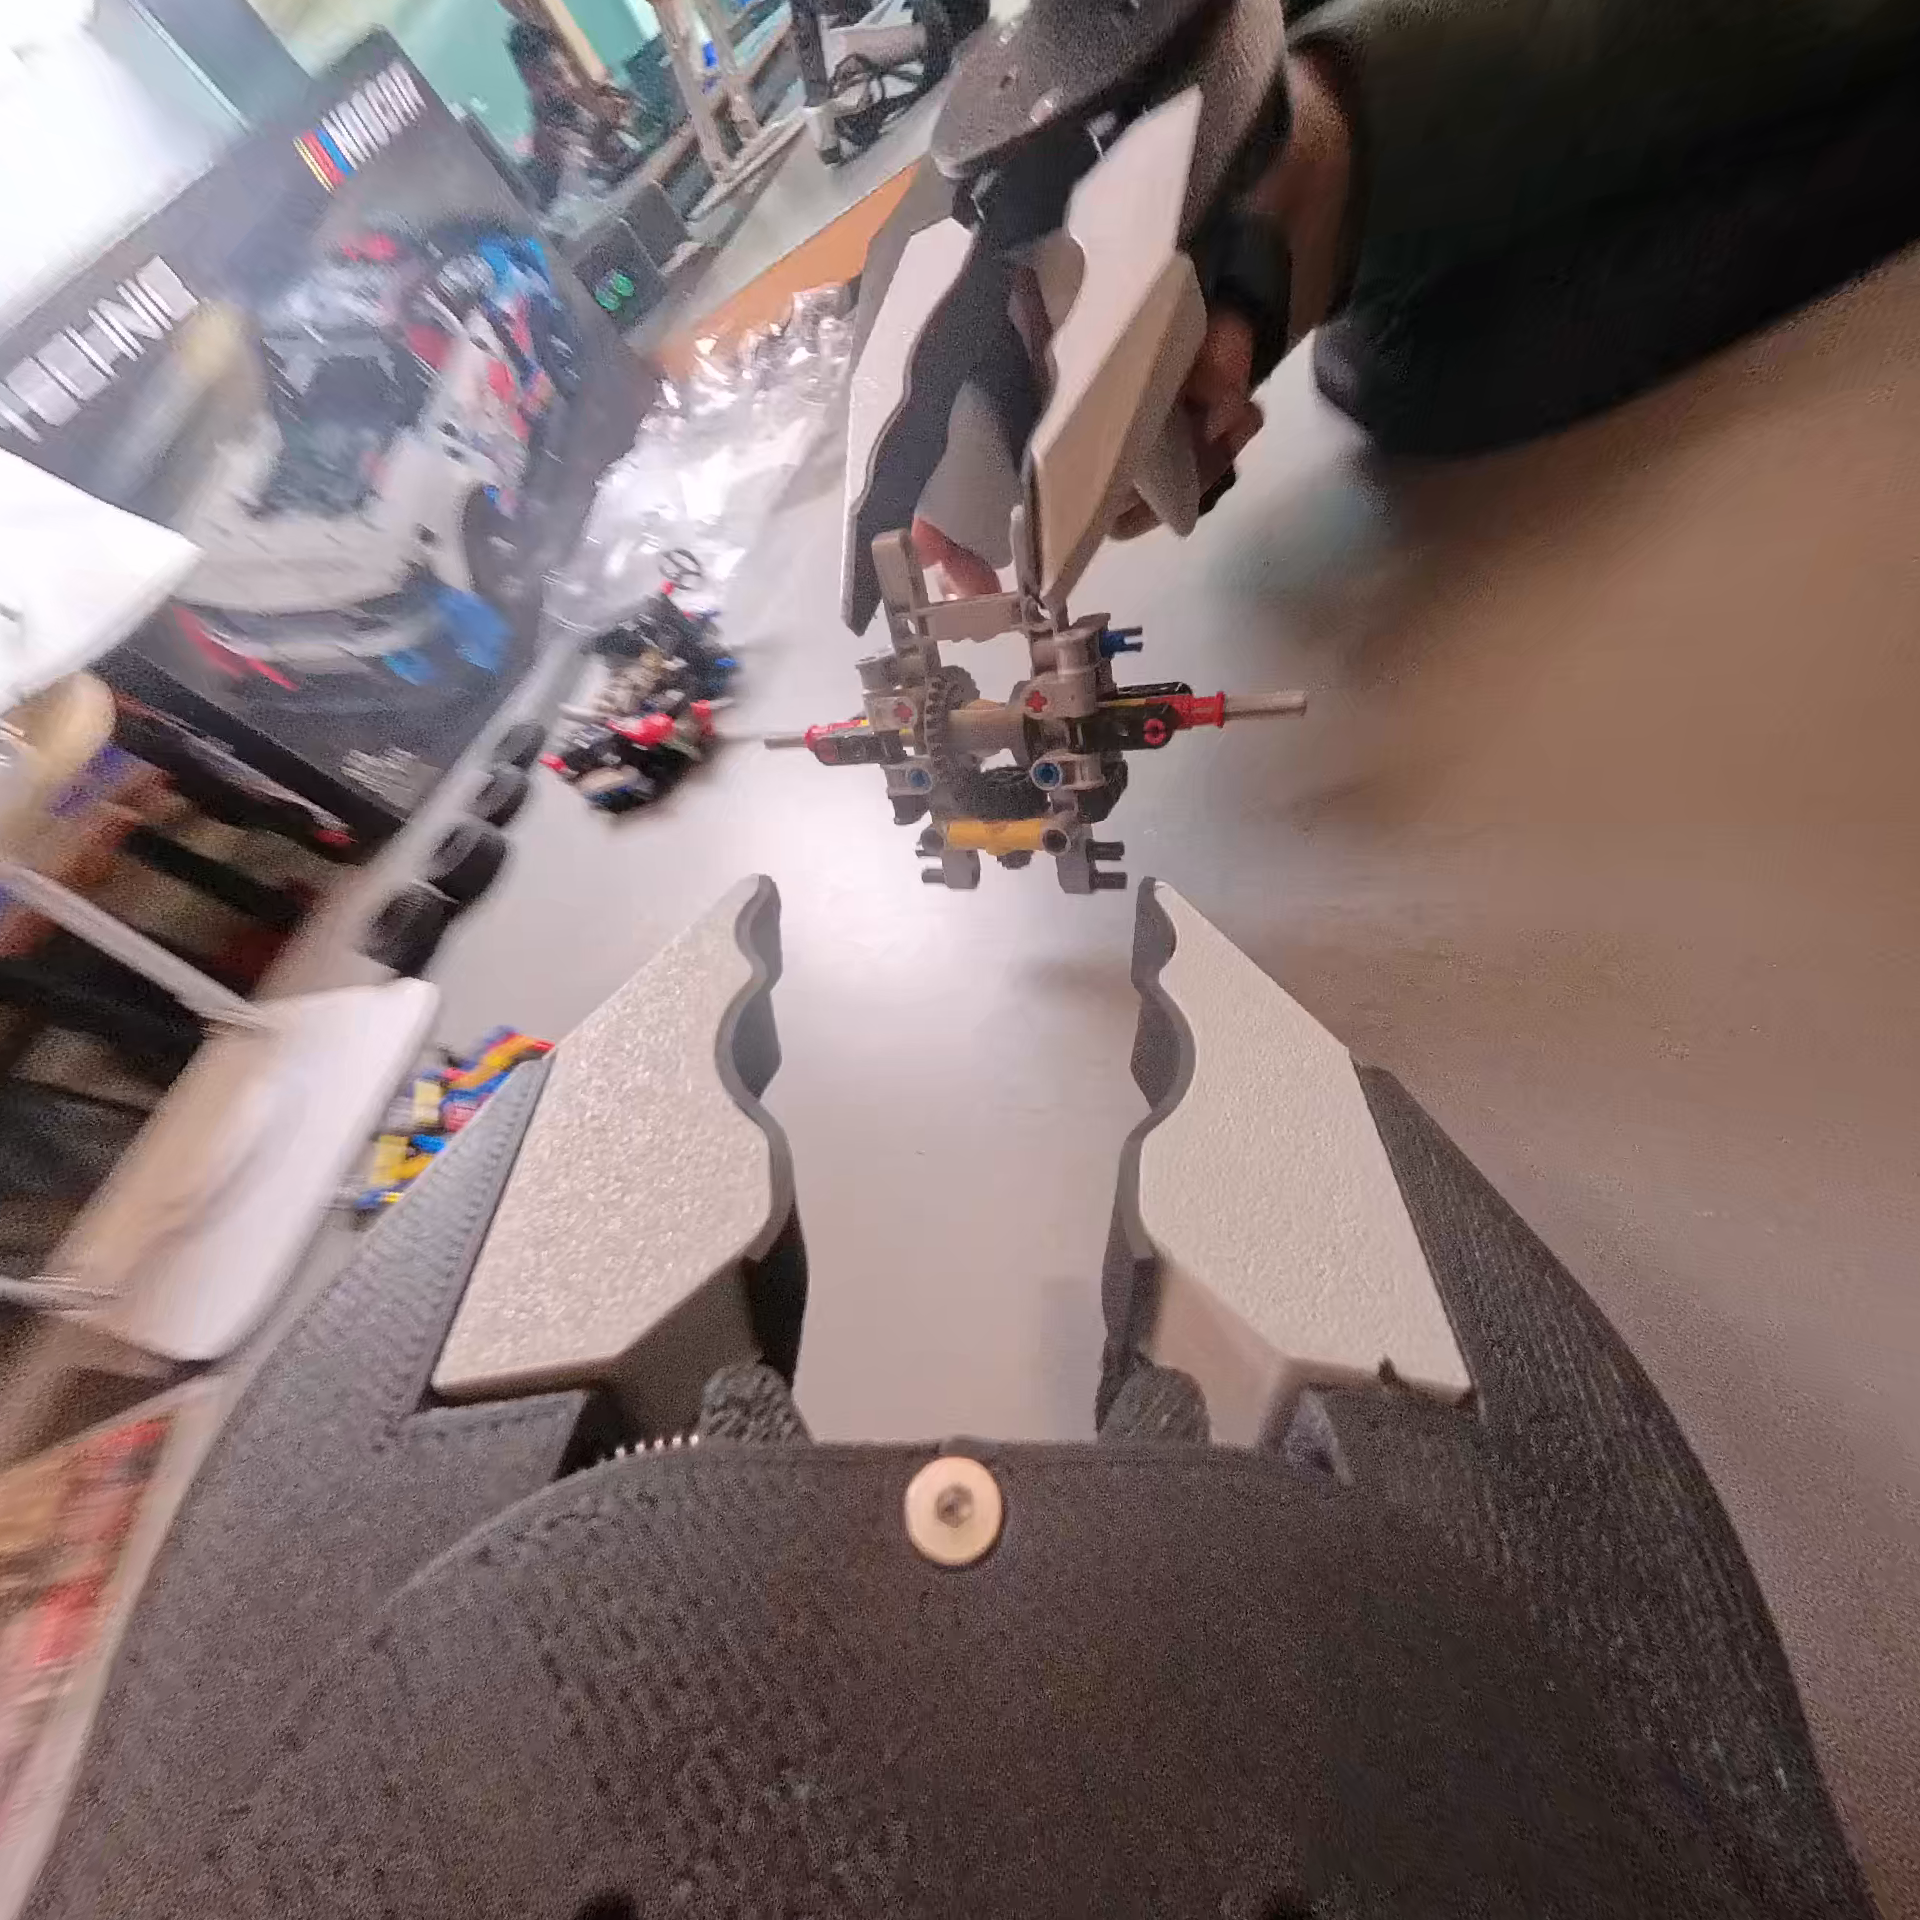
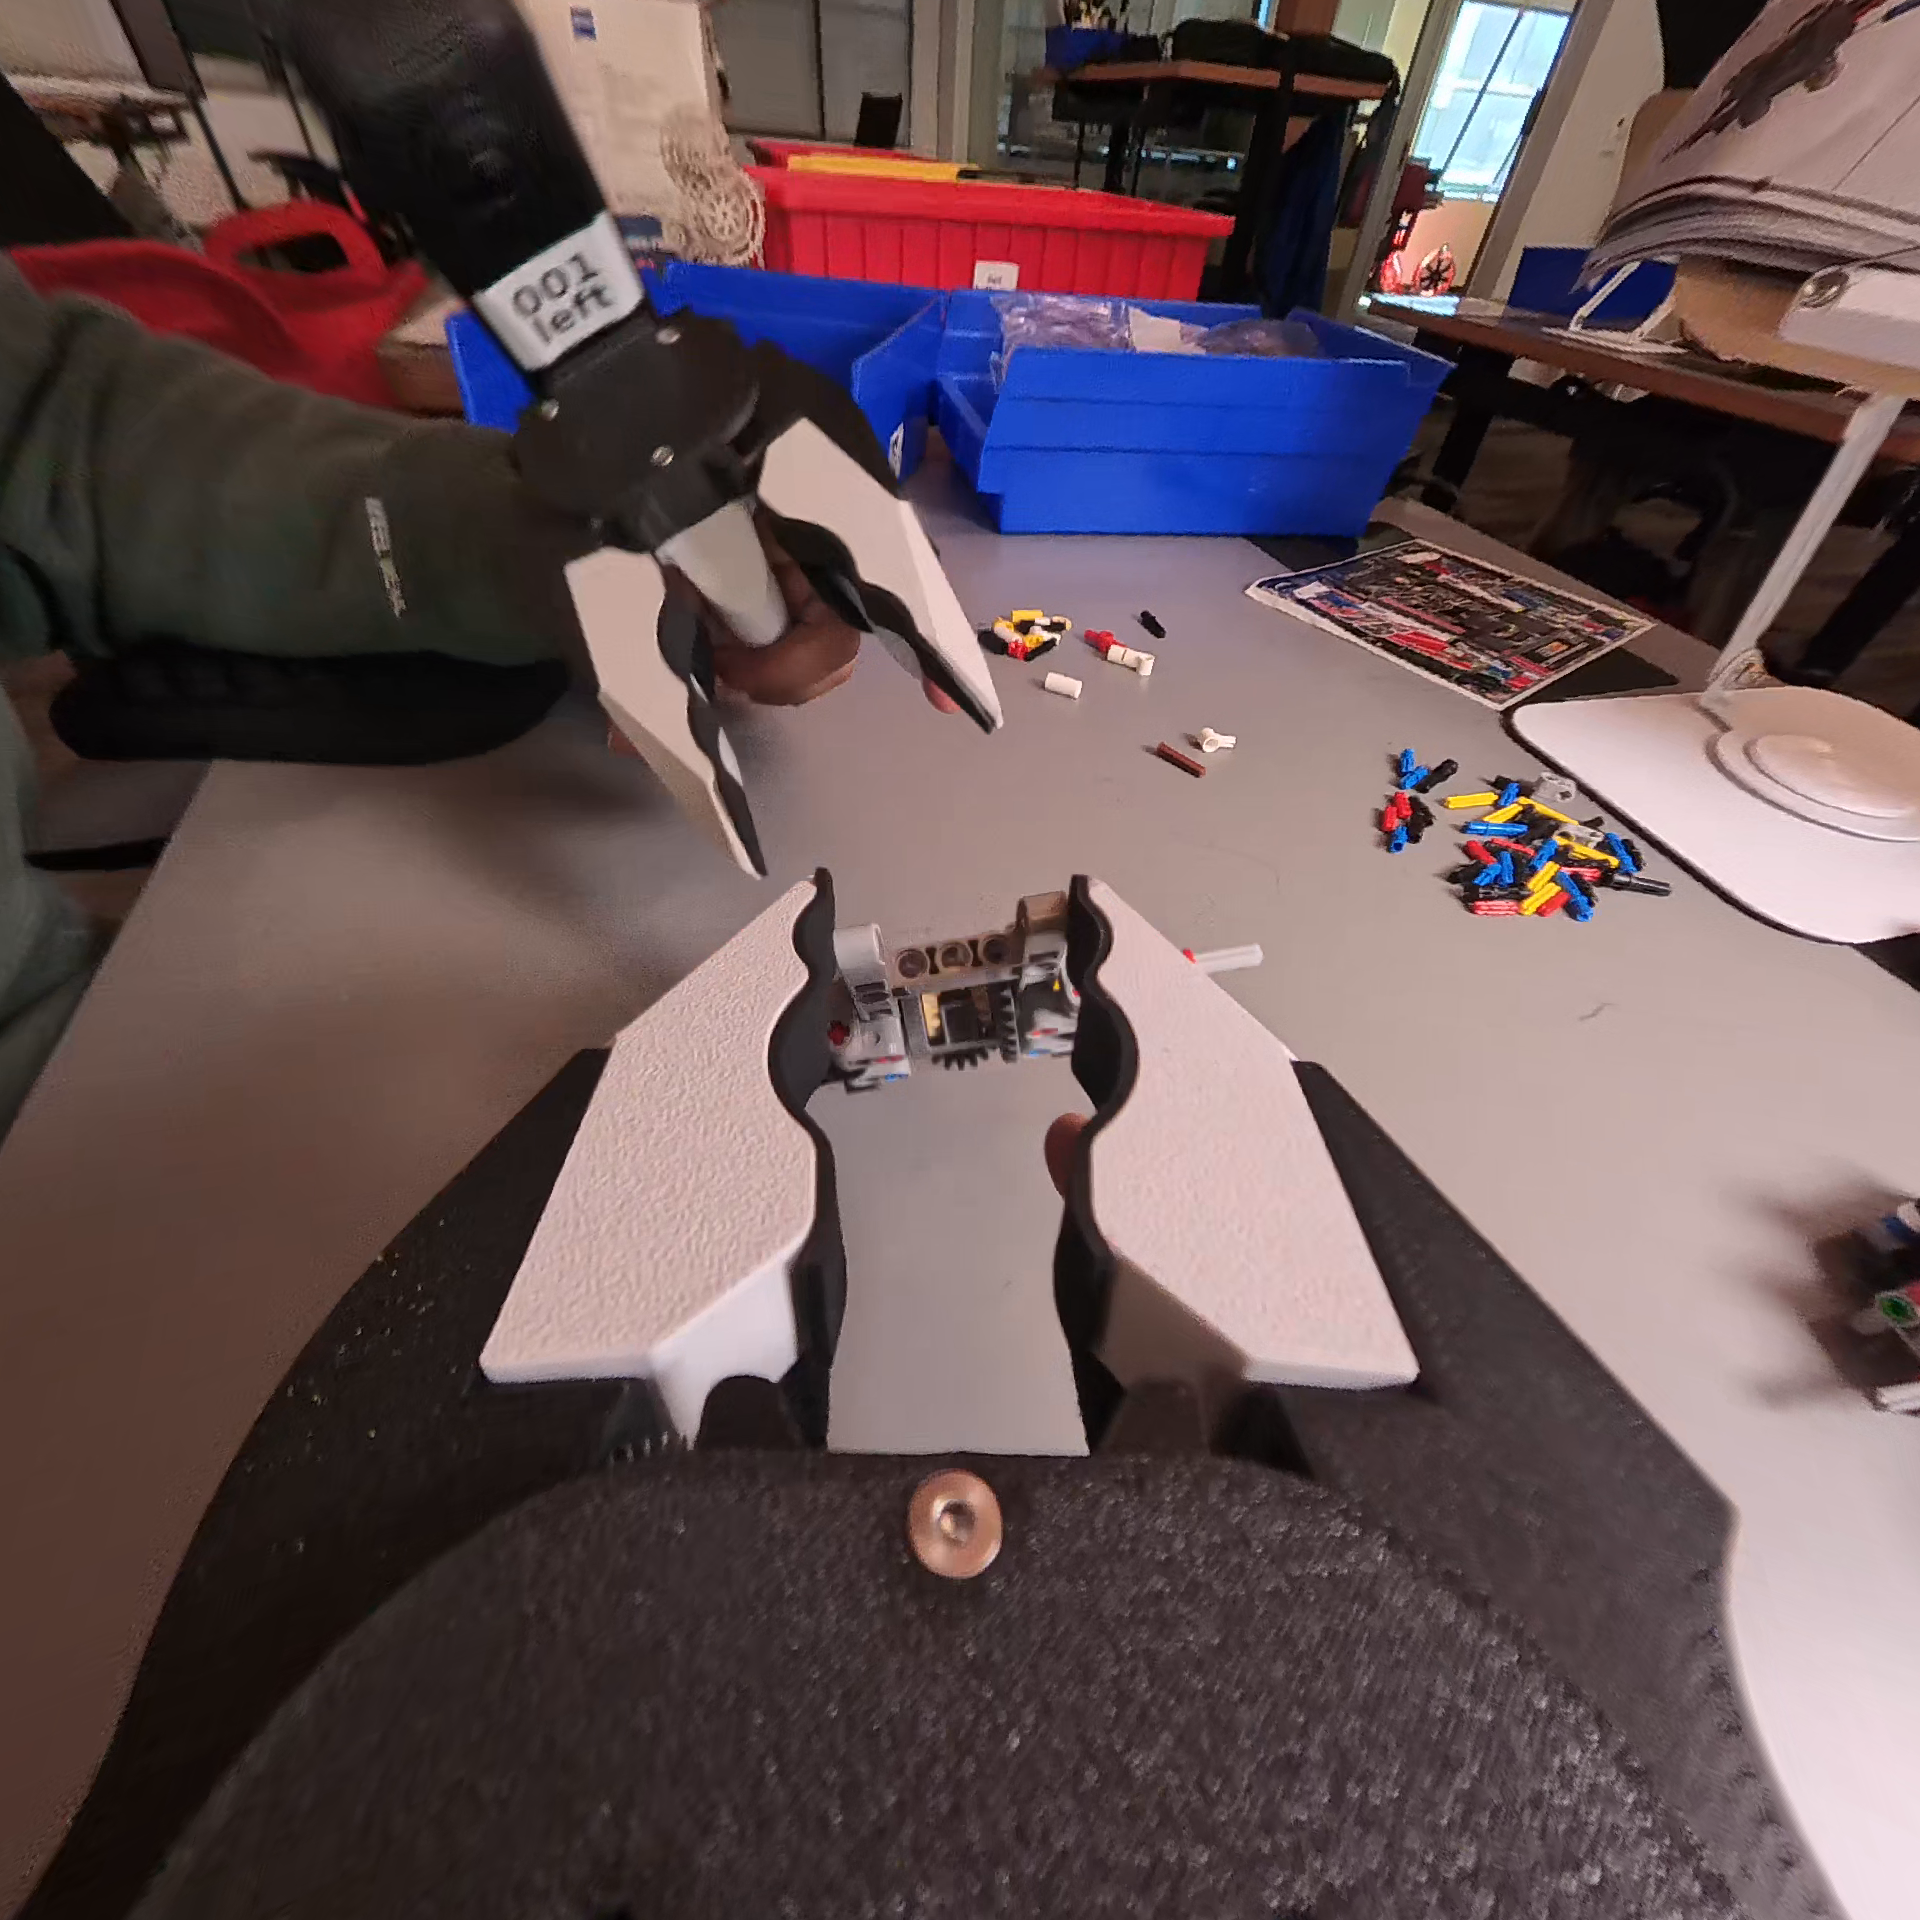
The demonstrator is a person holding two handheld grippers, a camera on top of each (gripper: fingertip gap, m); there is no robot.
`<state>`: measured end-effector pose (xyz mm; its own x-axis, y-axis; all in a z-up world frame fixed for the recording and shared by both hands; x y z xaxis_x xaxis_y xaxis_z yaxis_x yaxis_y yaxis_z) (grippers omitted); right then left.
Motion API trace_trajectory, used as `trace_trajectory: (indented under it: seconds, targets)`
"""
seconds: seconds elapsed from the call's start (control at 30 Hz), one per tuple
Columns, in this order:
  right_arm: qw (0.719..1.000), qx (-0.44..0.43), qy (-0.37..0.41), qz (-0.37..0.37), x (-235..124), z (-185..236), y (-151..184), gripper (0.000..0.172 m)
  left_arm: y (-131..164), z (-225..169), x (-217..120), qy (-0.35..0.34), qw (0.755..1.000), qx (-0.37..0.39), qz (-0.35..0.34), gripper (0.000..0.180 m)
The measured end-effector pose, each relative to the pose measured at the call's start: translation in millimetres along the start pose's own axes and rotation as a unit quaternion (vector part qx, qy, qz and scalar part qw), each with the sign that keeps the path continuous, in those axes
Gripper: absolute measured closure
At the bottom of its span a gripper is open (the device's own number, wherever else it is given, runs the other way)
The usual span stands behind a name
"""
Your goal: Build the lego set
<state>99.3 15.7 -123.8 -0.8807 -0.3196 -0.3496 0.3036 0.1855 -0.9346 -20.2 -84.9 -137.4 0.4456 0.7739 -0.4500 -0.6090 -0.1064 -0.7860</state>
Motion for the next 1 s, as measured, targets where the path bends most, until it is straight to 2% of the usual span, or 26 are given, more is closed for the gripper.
trace_trajectory:
  seconds: [0.03,0.17,0.3,0.53,0.63,0.8,0.9,0.97,1.0]
  targets:
    - [1.000,-0.009,-0.001,0.006,1,2,1,0.129,3,2,0,0.022,0.999,-0.033,-0.007,0.114]
    - [0.999,-0.034,-0.010,0.016,7,10,1,0.128,7,4,1,0.064,0.993,-0.096,-0.022,0.116]
    - [0.999,-0.028,-0.020,0.013,7,12,1,0.129,6,-2,5,0.083,0.992,-0.099,-0.013,0.114]
    - [0.998,0.035,-0.047,0.004,6,5,4,0.128,8,-12,21,0.100,0.990,-0.100,0.025,0.110]
    - [0.996,0.067,-0.065,-0.008,7,6,1,0.129,4,-16,28,0.125,0.984,-0.125,0.036,0.100]
    - [0.985,0.124,-0.105,-0.056,7,10,-8,0.129,-4,-23,38,0.189,0.958,-0.210,0.040,0.075]
    - [0.978,0.145,-0.123,-0.088,7,11,-14,0.129,-8,-22,40,0.204,0.946,-0.250,0.023,0.079]
    - [0.974,0.153,-0.132,-0.100,6,12,-15,0.128,-13,-21,38,0.211,0.944,-0.253,0.000,0.095]
    - [0.974,0.152,-0.134,-0.104,5,12,-16,0.128,-16,-21,36,0.213,0.944,-0.251,-0.012,0.109]
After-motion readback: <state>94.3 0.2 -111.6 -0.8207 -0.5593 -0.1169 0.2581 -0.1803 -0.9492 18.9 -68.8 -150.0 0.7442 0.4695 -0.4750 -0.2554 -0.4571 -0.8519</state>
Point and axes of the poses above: each gripper's, where its closed fingertips meet, x out along the fingers, y out of its underside, z = x × y across the jaws, the point moved 6 cm from there along -x, back along the fingers, and after that the axes turned 8 degrees about z, right-handed, at the moved point
